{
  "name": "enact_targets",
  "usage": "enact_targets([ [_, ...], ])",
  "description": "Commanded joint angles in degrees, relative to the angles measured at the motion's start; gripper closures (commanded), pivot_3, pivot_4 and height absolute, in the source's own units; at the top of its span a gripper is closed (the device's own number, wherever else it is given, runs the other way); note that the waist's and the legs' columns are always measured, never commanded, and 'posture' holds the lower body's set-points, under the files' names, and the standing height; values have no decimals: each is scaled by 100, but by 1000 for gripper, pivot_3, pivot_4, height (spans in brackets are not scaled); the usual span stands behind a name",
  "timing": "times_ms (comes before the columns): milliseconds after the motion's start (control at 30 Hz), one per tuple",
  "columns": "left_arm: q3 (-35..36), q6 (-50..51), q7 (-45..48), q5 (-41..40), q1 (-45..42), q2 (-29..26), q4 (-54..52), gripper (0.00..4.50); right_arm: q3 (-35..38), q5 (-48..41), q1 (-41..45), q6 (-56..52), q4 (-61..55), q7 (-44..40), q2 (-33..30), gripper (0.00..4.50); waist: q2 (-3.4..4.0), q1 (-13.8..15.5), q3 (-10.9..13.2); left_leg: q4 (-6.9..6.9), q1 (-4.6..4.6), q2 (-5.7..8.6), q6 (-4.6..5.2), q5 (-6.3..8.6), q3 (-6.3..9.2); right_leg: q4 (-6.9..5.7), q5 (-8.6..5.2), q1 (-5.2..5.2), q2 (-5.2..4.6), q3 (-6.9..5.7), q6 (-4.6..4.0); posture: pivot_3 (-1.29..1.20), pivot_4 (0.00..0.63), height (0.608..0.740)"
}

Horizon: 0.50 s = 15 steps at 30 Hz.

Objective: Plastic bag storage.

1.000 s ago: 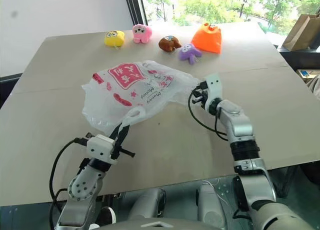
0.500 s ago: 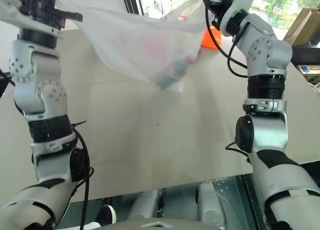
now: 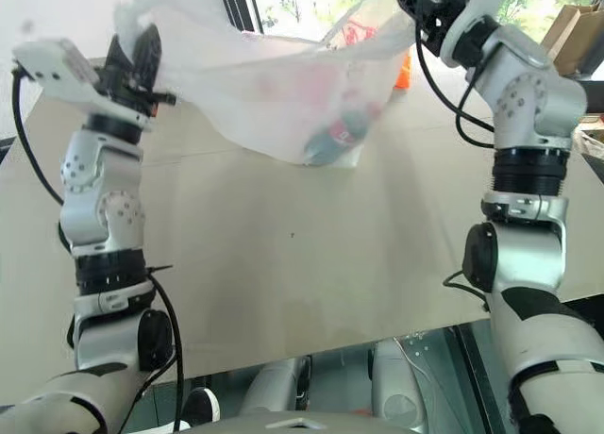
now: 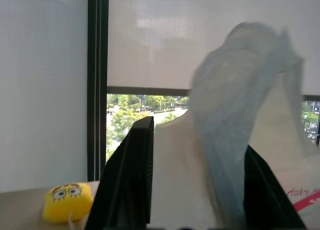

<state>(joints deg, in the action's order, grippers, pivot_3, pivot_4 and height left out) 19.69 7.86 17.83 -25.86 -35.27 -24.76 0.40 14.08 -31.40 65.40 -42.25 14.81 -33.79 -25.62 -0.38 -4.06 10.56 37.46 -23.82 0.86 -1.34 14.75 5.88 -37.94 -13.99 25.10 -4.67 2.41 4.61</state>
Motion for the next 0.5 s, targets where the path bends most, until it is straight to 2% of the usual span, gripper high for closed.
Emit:
enact_targets([
  [33, 60, 610, 666, -736, 1007, -224, -1151, 1044, -247, -841, -1084, -993, -1525, -965, -564, 854, -2, 1, -7, -1, 2, -1, 0, 0, 1, 0, 0, -2, 0, 0, 0, 0, 150, 740],
  [100, 71, 865, 1010, -1148, 1713, -307, -1709, 96, -248, -1142, -1661, -1269, -1981, -1242, -837, 0, -2, -1, -7, -4, 4, -1, 2, 1, 0, 0, 0, -10, -2, -1, 0, 0, 150, 740],
  [200, 142, 1192, 1283, -1471, 2771, -408, -2317, 37, -158, -1561, -2554, -1499, -2471, -1791, -1246, 0, -2, 17, -4, 7, 3, 2, 2, 1, -8, 7, 0, -6, -5, 6, 0, 0, 150, 740],
  [300, 78, 1233, 1327, -1233, 3491, -470, -2492, 37, -380, -1391, -3380, -1218, -2780, -2268, -1637, 0, -4, 72, -5, 17, 23, -7, 28, 13, -1, -5, 1, -24, 7, 1, 1, 0, 150, 740],
  [367, -27, 1057, 1332, -900, 3926, -449, -2527, 37, -630, -898, -3962, -598, -2833, -2454, -1830, 0, -4, 112, -5, 6, 116, -9, 35, 17, -7, 4, -1, -115, 10, 4, 1, 0, 150, 740],
  [500, -201, 440, 1034, -131, 4504, -79, -2447, 37, -1006, 411, -4786, 1225, -2363, -2095, -1633, 0, -14, 164, -8, 0, 197, -17, 36, 19, -25, 19, -3, -191, 19, 18, 3, 0, 150, 740],
])
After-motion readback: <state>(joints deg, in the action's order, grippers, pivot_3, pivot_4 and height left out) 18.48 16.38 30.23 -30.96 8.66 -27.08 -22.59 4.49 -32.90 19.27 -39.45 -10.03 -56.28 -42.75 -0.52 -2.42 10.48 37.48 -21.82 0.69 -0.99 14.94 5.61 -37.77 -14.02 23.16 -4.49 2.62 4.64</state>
